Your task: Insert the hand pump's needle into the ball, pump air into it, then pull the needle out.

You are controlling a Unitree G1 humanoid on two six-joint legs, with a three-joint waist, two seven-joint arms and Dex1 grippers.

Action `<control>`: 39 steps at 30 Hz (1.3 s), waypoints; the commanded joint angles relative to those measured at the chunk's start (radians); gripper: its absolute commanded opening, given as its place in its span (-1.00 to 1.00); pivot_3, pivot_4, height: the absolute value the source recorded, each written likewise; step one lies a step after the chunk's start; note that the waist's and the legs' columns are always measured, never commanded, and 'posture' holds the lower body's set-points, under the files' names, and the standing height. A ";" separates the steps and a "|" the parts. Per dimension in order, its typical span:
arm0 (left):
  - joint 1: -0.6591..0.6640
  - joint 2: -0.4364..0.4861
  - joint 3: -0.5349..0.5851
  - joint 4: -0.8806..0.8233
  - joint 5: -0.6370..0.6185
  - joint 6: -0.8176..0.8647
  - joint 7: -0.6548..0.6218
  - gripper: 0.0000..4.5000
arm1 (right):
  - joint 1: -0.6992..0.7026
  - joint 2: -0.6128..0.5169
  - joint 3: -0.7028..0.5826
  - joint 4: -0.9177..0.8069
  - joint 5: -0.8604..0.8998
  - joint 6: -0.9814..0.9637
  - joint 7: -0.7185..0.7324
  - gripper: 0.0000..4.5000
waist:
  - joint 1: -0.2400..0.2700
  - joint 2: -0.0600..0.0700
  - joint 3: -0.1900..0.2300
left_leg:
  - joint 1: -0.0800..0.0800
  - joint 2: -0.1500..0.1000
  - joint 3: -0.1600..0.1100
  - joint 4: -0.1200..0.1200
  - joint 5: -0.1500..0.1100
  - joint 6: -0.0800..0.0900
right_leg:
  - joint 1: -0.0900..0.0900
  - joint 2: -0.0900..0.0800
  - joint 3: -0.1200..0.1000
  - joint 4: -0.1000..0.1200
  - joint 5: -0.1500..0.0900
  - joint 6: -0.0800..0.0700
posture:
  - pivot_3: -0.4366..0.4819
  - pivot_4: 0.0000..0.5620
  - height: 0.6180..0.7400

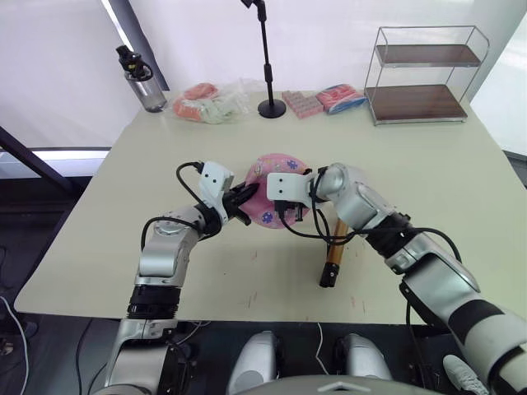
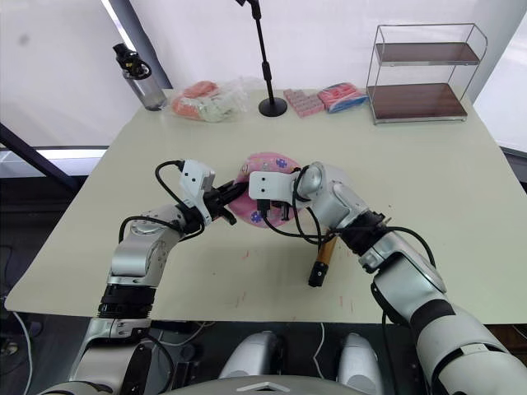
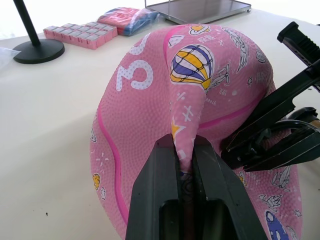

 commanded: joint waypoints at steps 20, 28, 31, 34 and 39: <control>0.056 0.000 -0.071 0.052 0.014 0.041 -0.003 -1.00 | 0.247 -0.181 -0.238 -0.375 0.208 0.157 -0.070 -0.83 | 0.023 -0.006 0.030 | -0.015 -0.014 -0.017 0.007 0.003 -0.003 | 0.004 -0.006 -0.022 -0.003 -0.005 0.009 | -0.05 -0.47 0.93; 0.055 0.003 -0.078 0.054 0.009 0.039 -0.004 -1.00 | 0.299 -0.203 -0.290 -0.408 0.304 0.115 -0.109 -0.83 | 0.026 -0.008 0.035 | -0.015 -0.016 -0.020 0.009 0.003 -0.003 | 0.008 -0.008 -0.025 -0.003 -0.006 0.012 | -0.05 -0.47 0.93; 0.052 0.004 -0.080 0.058 0.008 0.037 -0.004 -1.00 | 0.309 -0.216 -0.286 -0.405 0.325 0.087 -0.109 -0.83 | 0.026 -0.009 0.036 | -0.015 -0.017 -0.021 0.009 0.003 -0.004 | 0.010 -0.009 -0.027 -0.003 -0.006 0.012 | -0.05 -0.47 0.93; 0.054 0.006 -0.080 0.058 0.007 0.034 -0.005 -1.00 | 0.321 -0.222 -0.296 -0.405 0.354 0.067 -0.109 -0.61 | 0.026 -0.009 0.036 | -0.015 -0.018 -0.023 0.010 0.003 -0.004 | 0.011 -0.009 -0.028 -0.004 -0.006 0.012 | -0.05 -0.47 0.93; 0.057 0.009 -0.082 0.058 0.006 0.032 -0.004 -1.00 | 0.330 -0.232 -0.328 -0.403 0.395 0.054 -0.118 0.33 | 0.016 -0.012 0.043 | -0.015 -0.018 -0.030 0.012 0.003 -0.004 | 0.012 -0.009 -0.029 -0.003 -0.006 0.012 | -0.05 -0.47 0.93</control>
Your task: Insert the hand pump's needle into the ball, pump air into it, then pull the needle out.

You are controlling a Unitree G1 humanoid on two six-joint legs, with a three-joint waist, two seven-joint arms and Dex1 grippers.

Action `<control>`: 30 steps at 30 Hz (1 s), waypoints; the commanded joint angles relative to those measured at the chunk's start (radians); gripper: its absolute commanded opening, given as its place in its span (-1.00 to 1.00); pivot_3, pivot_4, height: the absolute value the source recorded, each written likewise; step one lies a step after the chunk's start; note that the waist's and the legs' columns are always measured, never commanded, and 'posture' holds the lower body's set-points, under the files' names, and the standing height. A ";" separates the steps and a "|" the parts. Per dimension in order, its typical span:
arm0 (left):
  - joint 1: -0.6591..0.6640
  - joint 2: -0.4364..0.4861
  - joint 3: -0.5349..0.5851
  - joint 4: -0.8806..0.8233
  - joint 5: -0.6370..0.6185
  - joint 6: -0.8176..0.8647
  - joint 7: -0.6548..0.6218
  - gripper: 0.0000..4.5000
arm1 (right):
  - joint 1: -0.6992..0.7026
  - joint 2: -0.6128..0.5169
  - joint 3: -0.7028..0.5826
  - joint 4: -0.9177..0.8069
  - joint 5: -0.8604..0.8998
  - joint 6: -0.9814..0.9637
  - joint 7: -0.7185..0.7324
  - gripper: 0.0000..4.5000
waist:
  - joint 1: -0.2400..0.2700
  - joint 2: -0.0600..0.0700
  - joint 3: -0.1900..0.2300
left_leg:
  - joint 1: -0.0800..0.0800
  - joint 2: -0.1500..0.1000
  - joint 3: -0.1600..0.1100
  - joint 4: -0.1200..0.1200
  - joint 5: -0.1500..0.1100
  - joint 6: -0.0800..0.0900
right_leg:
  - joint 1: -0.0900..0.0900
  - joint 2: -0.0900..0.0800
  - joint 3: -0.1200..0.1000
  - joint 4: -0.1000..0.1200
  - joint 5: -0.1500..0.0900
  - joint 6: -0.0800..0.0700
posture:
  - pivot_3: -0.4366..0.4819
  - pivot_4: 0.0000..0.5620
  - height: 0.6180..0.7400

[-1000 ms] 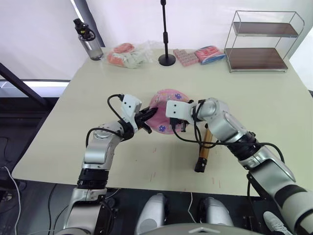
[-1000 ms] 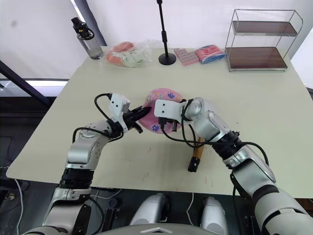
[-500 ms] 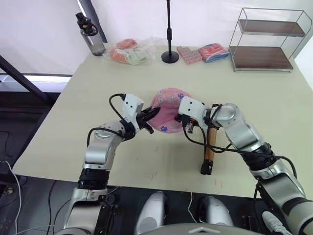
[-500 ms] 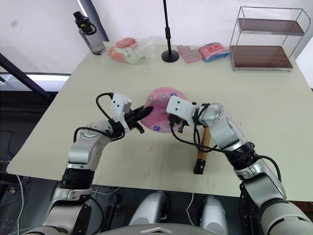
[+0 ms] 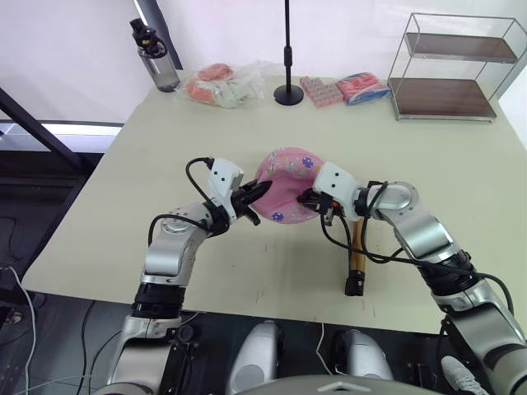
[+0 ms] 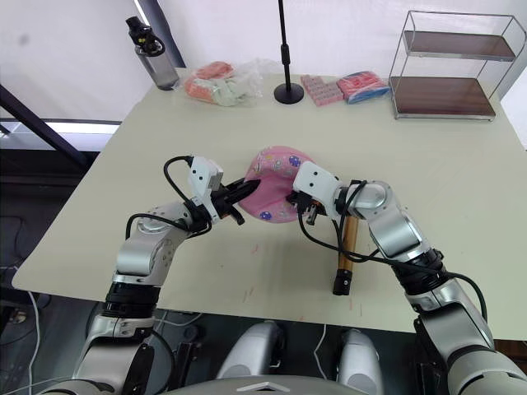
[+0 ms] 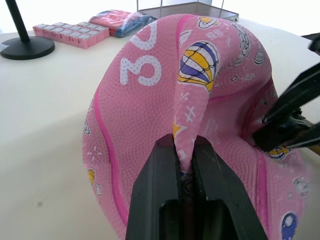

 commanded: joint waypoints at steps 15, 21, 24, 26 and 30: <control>0.066 0.007 -0.059 0.082 0.038 0.046 0.004 -1.00 | 0.151 -0.040 -0.284 -0.157 0.260 -0.007 -0.020 0.96 | -0.007 0.002 0.003 | 0.001 0.000 -0.002 0.001 0.002 -0.002 | 0.001 0.000 -0.001 0.003 0.000 0.000 | -0.05 -0.47 0.93; 0.063 0.010 -0.061 0.062 0.034 0.048 0.000 -1.00 | 0.309 -0.036 -0.423 -0.233 0.359 -0.128 -0.022 0.96 | -0.006 0.001 0.003 | 0.001 -0.001 -0.003 0.001 0.002 -0.002 | 0.002 0.000 -0.001 0.003 0.000 0.000 | -0.05 -0.47 0.93; 0.061 0.013 -0.063 0.055 0.032 0.047 -0.002 -1.00 | 0.394 -0.073 -0.479 -0.239 0.428 -0.121 0.027 0.96 | -0.009 0.002 0.003 | 0.001 -0.001 -0.003 0.001 0.002 -0.002 | 0.002 0.000 -0.001 0.003 0.000 0.000 | -0.05 -0.47 0.93; 0.061 0.016 -0.065 0.049 0.031 0.047 -0.004 -1.00 | 0.445 -0.100 -0.523 -0.233 0.460 -0.132 0.052 0.96 | -0.005 0.001 0.004 | 0.001 -0.001 -0.003 0.002 0.002 -0.002 | 0.002 0.000 -0.002 0.003 0.000 0.000 | -0.05 -0.47 0.93; 0.059 0.020 -0.069 0.041 0.029 0.048 -0.006 -1.00 | 0.505 -0.137 -0.588 -0.228 0.530 -0.163 0.112 0.96 | -0.010 0.001 0.004 | 0.001 -0.001 -0.002 0.002 0.001 -0.002 | 0.002 0.000 0.000 0.003 0.000 0.000 | -0.05 -0.47 0.93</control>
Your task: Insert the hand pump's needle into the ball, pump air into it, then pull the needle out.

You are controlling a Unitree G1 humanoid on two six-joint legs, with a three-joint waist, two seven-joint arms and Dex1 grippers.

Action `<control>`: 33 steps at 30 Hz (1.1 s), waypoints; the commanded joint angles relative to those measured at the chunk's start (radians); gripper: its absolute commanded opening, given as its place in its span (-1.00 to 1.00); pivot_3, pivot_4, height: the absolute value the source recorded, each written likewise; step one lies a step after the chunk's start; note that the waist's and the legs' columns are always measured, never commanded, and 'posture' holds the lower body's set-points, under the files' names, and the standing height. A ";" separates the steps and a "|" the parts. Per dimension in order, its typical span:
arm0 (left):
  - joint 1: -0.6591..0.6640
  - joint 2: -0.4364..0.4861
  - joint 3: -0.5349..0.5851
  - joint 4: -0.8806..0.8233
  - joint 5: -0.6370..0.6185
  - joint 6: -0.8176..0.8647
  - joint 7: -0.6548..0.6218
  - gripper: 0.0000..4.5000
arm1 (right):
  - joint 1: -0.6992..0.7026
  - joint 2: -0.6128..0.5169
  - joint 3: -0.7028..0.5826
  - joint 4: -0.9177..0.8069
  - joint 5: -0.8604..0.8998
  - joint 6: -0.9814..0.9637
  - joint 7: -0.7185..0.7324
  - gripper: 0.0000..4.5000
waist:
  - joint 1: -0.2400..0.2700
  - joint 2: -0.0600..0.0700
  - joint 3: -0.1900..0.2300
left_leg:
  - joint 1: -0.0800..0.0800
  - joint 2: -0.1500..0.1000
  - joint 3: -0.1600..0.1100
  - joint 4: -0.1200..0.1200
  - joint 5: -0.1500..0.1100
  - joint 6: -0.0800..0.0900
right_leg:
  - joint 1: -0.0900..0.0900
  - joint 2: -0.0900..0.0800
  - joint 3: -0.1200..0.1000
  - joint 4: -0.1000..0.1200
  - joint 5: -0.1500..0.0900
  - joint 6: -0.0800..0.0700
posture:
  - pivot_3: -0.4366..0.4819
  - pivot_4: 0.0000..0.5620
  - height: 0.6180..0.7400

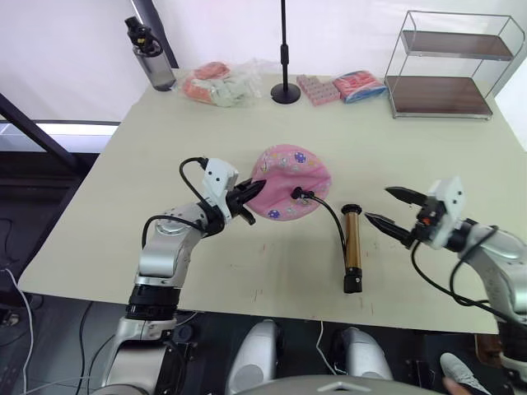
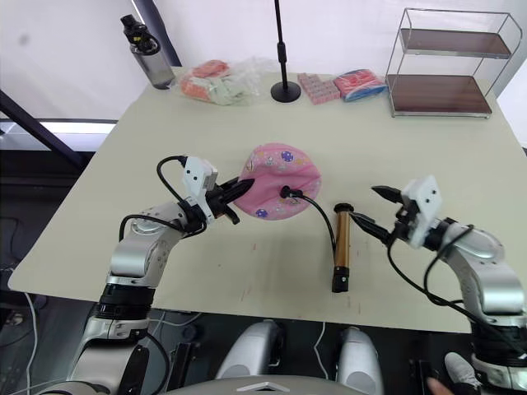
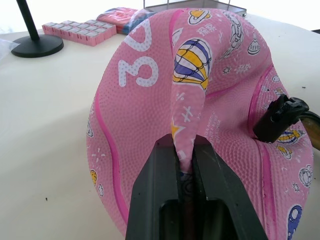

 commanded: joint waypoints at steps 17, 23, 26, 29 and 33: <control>0.039 0.024 -0.077 0.032 0.028 0.055 -0.024 -1.00 | 0.225 -0.089 -0.227 0.021 0.206 -0.232 0.266 0.96 | 0.001 -0.001 0.001 | 0.001 0.000 0.001 0.002 0.000 0.000 | 0.001 0.000 0.001 0.002 0.000 0.000 | -0.05 -0.47 0.93; 0.027 0.012 -0.047 0.029 0.002 0.055 -0.017 -0.46 | 0.230 -0.085 -0.211 0.035 0.214 -0.264 0.291 1.00 | 0.002 -0.001 0.001 | 0.001 0.000 0.003 0.004 0.000 0.000 | 0.001 0.000 0.003 0.002 0.001 0.000 | -0.05 -0.47 0.93; 0.035 0.007 -0.031 0.007 -0.019 0.046 -0.026 0.16 | 0.231 -0.086 -0.210 0.044 0.221 -0.276 0.307 1.00 | 0.001 -0.003 0.002 | 0.002 -0.001 0.005 0.005 0.000 0.000 | 0.001 0.000 0.006 0.002 0.003 -0.002 | -0.05 -0.47 0.93; 0.047 0.009 -0.020 -0.023 -0.039 0.041 -0.035 0.64 | 0.230 -0.087 -0.209 0.058 0.224 -0.293 0.325 1.00 | 0.001 -0.003 0.002 | 0.003 0.000 0.008 0.005 0.000 0.001 | 0.001 0.000 0.009 0.002 0.004 -0.001 | -0.05 -0.47 0.93; 0.054 0.014 0.007 -0.087 -0.080 0.047 -0.044 0.97 | 0.230 -0.081 -0.208 0.074 0.223 -0.313 0.341 1.00 | 0.000 -0.004 0.002 | 0.005 0.001 0.014 0.005 -0.001 0.002 | -0.001 0.000 0.014 0.002 0.005 0.000 | -0.05 -0.47 0.93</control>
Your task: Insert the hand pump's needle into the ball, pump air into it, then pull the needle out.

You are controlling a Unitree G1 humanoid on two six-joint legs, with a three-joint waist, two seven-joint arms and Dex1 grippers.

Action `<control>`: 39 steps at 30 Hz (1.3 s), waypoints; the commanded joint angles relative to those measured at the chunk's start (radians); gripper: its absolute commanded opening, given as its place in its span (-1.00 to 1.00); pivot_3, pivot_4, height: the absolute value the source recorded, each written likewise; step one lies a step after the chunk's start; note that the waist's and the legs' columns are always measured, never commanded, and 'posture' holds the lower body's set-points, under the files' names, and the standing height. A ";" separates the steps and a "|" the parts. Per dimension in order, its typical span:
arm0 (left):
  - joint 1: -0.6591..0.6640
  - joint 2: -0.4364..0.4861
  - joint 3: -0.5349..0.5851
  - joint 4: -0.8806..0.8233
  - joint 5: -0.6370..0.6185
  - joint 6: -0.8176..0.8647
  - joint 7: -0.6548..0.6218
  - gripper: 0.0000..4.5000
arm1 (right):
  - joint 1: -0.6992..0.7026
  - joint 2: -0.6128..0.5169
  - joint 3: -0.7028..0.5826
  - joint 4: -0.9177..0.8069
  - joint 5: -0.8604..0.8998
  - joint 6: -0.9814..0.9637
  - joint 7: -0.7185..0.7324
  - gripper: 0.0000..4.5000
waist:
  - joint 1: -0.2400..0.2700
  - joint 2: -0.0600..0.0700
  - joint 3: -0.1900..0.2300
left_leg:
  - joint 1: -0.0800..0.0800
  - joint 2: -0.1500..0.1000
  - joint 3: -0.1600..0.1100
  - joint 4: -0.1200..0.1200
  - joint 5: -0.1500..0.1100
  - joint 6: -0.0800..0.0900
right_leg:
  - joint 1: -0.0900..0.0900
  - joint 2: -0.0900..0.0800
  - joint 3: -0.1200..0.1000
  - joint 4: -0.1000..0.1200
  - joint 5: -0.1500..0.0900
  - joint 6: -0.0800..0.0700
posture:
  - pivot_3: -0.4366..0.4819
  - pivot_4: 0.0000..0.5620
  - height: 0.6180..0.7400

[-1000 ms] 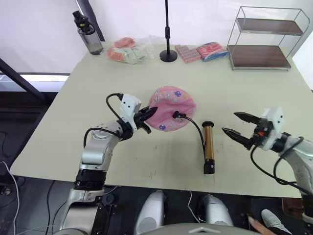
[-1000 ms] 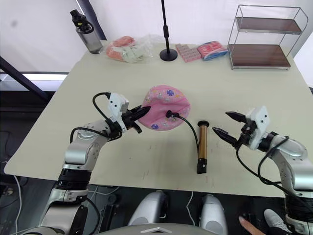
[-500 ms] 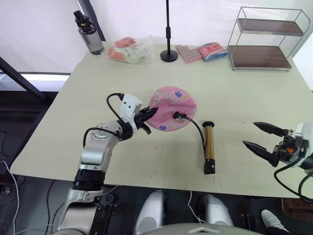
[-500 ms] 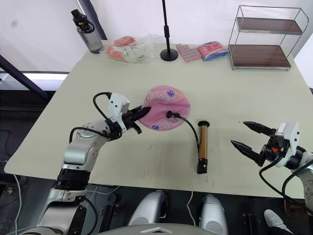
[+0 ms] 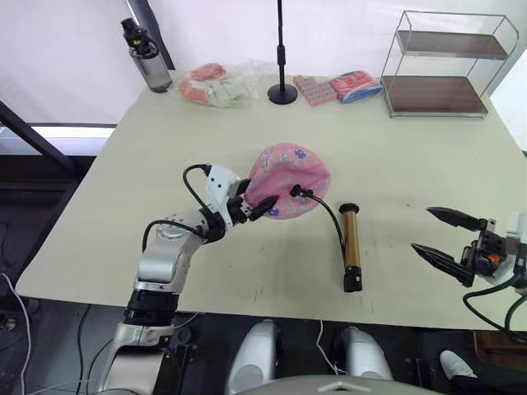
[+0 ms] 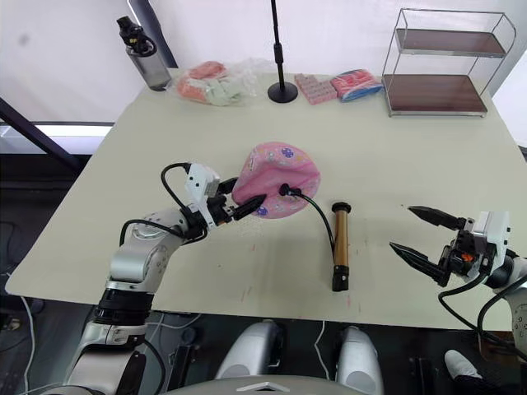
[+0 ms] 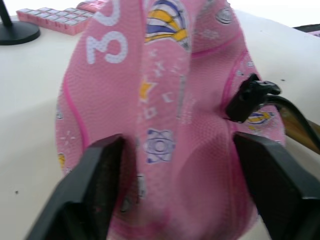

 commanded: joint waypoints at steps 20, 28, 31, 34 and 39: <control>0.135 0.139 0.149 -0.334 -0.194 0.142 -0.028 0.97 | 0.000 0.012 -0.006 0.051 0.024 -0.106 0.065 1.00 | -0.005 -0.015 0.009 | 0.002 0.007 0.047 0.016 -0.014 0.021 | -0.019 0.005 0.054 0.000 0.015 0.018 | -0.05 -0.47 0.93; 0.090 0.208 0.070 -0.479 -0.268 0.301 -0.022 0.97 | -0.010 0.015 -0.006 0.061 0.021 -0.127 0.064 1.00 | -0.006 -0.015 0.009 | 0.003 0.009 0.057 0.019 -0.016 0.024 | -0.023 0.010 0.067 0.000 0.021 0.017 | -0.05 -0.47 0.93; 0.060 0.195 0.000 -0.496 -0.257 0.371 0.016 0.97 | -0.011 0.012 0.000 0.065 0.010 -0.140 0.069 1.00 | -0.007 -0.015 0.009 | 0.004 0.009 0.059 0.019 -0.016 0.024 | -0.023 0.010 0.069 0.000 0.022 0.017 | -0.05 -0.47 0.93; 0.019 0.162 -0.046 -0.489 -0.262 0.456 0.076 0.97 | -0.011 0.009 0.005 0.070 0.004 -0.149 0.073 1.00 | -0.009 -0.015 0.009 | 0.004 0.009 0.058 0.019 -0.016 0.024 | -0.023 0.011 0.069 0.000 0.022 0.016 | -0.05 -0.47 0.93; -0.035 0.070 -0.146 -0.503 -0.281 0.571 0.141 0.97 | -0.015 0.009 0.014 0.078 -0.002 -0.161 0.078 1.00 | -0.011 -0.015 0.009 | 0.003 0.009 0.058 0.021 -0.016 0.025 | -0.022 0.012 0.069 0.001 0.022 0.016 | -0.05 -0.47 0.93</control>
